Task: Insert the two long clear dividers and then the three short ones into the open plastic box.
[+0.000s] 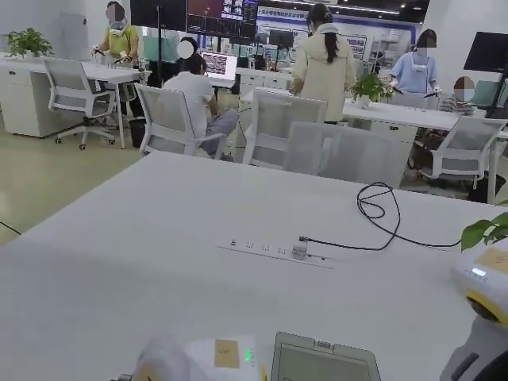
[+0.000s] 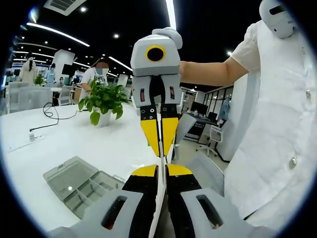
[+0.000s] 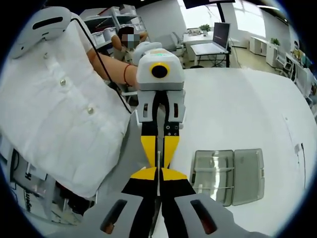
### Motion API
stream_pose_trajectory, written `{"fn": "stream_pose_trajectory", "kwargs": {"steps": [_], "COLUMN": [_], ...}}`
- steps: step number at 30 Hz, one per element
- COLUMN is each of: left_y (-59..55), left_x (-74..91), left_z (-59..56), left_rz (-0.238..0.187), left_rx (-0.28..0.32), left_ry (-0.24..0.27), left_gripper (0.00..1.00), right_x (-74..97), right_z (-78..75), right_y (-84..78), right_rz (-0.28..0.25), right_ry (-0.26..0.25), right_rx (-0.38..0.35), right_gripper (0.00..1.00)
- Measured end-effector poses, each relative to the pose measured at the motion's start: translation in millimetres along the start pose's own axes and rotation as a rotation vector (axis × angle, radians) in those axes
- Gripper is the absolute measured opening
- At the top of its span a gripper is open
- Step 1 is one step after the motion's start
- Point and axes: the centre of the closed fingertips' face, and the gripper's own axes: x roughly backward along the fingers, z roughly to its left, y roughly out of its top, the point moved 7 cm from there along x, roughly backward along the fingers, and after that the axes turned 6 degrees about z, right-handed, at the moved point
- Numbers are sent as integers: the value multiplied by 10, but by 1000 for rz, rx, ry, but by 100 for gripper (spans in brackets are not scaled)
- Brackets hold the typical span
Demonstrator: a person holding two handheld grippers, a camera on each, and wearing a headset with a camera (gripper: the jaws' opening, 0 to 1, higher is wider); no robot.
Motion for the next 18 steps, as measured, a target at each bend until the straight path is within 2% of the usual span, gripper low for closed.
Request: {"fn": "stream_pose_trajectory", "kwargs": {"steps": [10,18], "left_y": [-64,-165], "left_x": [61,153], "left_z": [34,97], "left_rz": [24,53], "left_rx": [6,8], "left_ry": [41,100], "left_gripper": [11,26], "right_x": [9,29], "right_z": [-13,-56], "right_y": [30,50], "right_rz": [-13,-31], "right_ry": [-17,-46], "right_rx": [4,-3], "right_gripper": [3,3]}}
